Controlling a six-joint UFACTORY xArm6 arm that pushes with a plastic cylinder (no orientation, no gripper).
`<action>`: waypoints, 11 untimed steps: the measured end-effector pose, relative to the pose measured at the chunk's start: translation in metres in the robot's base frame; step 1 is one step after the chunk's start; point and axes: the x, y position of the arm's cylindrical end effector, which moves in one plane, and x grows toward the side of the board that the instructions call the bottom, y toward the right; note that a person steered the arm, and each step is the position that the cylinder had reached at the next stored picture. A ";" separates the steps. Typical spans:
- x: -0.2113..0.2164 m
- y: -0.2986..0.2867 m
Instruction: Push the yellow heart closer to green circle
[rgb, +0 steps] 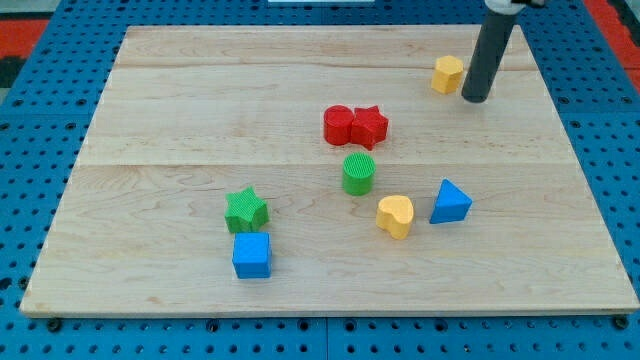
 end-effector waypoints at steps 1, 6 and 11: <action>-0.035 -0.022; 0.098 0.053; 0.207 -0.102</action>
